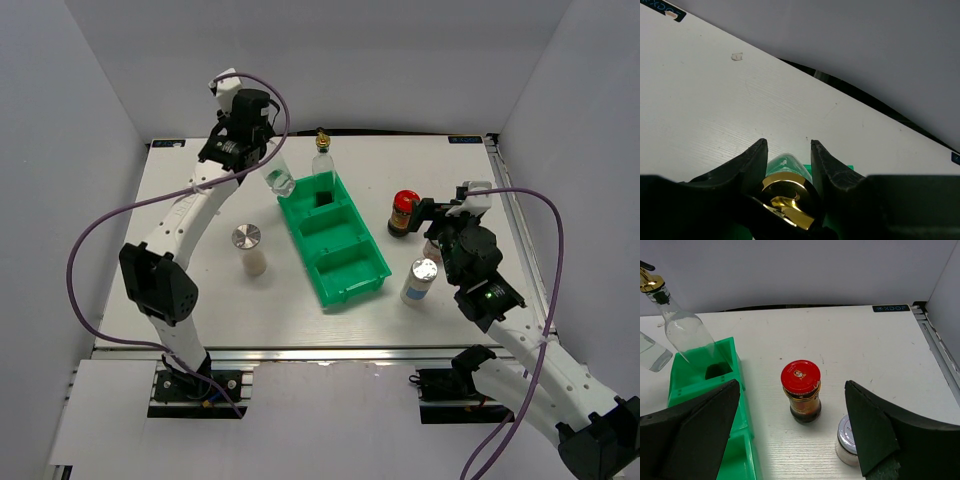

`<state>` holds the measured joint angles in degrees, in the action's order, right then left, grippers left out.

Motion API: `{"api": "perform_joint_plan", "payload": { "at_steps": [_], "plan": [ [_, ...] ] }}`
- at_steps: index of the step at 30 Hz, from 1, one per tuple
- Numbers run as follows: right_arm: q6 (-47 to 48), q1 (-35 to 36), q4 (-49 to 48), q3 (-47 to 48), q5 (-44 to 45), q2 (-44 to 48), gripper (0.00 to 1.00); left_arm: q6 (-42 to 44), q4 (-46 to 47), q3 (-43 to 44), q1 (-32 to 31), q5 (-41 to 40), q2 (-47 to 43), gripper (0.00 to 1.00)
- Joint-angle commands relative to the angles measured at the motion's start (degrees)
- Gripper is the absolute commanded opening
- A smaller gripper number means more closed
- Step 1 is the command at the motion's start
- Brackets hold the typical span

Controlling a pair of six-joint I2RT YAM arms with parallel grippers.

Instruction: Organize the condiment bottles

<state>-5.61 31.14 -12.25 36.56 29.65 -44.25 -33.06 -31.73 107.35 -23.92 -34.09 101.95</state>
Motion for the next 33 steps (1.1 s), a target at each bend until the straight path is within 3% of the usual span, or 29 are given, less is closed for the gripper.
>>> {"api": "perform_joint_plan", "payload": {
  "at_steps": [1,22,33],
  "plan": [
    [0.0,-0.3,-3.9,-0.5,1.5,0.3,0.89,-4.0,7.1,-0.5,-1.2,-2.9,-2.8,0.0],
    [0.2,-0.6,-4.4,-1.1,1.1,1.4,0.89,-9.6,5.6,-1.5,-5.8,-7.7,1.1,0.0],
    [0.3,-0.9,-4.4,-1.2,0.7,1.1,0.89,-14.6,0.1,0.9,-8.0,-16.3,4.1,0.0]
  ]
}}
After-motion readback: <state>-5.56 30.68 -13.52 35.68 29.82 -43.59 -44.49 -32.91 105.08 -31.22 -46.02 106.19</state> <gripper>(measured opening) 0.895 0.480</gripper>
